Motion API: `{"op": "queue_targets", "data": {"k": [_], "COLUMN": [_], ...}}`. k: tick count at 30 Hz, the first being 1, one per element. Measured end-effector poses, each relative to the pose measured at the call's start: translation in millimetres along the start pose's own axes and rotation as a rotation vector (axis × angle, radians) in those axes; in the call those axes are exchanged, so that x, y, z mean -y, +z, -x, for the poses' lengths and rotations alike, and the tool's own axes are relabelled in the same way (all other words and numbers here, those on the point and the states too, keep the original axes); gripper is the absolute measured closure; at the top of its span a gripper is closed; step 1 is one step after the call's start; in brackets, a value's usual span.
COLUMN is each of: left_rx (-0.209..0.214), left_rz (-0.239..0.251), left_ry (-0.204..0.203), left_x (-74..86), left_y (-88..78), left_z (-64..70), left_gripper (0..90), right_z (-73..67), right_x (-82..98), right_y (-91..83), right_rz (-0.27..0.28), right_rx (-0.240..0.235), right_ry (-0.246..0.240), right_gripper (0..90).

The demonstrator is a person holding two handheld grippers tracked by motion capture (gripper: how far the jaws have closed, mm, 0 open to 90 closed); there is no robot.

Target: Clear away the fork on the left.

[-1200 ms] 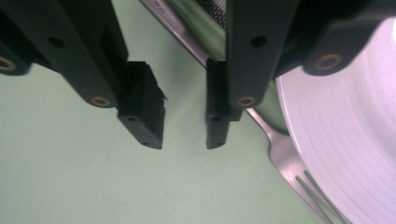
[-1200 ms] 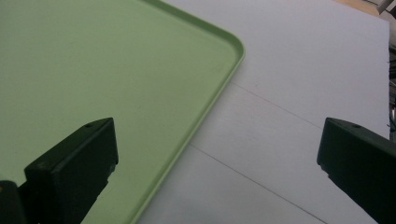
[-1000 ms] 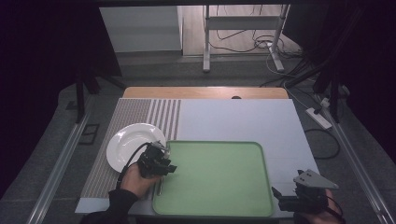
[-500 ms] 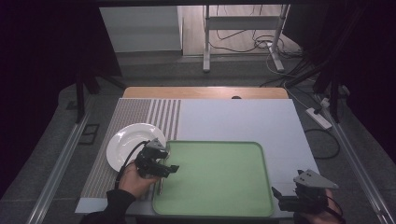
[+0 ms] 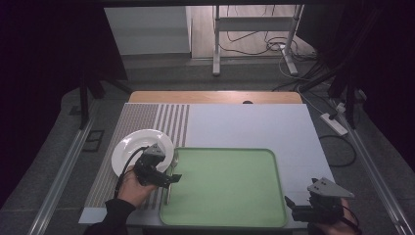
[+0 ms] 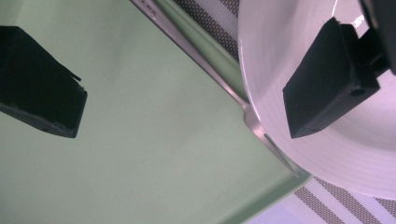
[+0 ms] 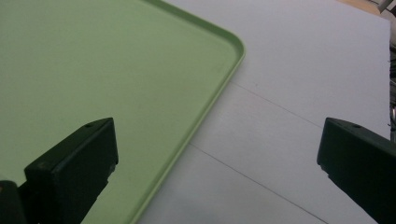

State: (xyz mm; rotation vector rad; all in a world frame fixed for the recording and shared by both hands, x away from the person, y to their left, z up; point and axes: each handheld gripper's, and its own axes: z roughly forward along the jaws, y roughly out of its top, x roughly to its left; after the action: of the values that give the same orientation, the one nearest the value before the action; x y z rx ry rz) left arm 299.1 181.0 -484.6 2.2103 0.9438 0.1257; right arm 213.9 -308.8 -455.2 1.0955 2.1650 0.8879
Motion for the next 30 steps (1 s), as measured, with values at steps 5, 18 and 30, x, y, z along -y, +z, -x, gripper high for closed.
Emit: {"op": "queue_targets", "data": {"k": [5,18,30], "left_rx": [0.009,-0.022,-0.061], "left_rz": [0.019,0.098,0.115], "left_ry": [-0.024,-0.093,-0.100], "left_x": [5.6,32.6,48.9], "left_y": [-6.7,-31.4,-44.9], "left_z": [-4.5,-15.2,-11.2], "left_gripper": [0.2,0.0,0.0], "right_z": [-0.2,-0.4,-0.5], "right_x": [0.0,0.0,-0.2], "right_y": [-0.1,-0.5,-0.4], "right_rz": [0.001,0.001,0.001], "right_rx": [0.001,0.000,0.004], "right_ry": [-0.002,-0.003,-0.001], "right_gripper": [0.0,0.0,0.0]}}
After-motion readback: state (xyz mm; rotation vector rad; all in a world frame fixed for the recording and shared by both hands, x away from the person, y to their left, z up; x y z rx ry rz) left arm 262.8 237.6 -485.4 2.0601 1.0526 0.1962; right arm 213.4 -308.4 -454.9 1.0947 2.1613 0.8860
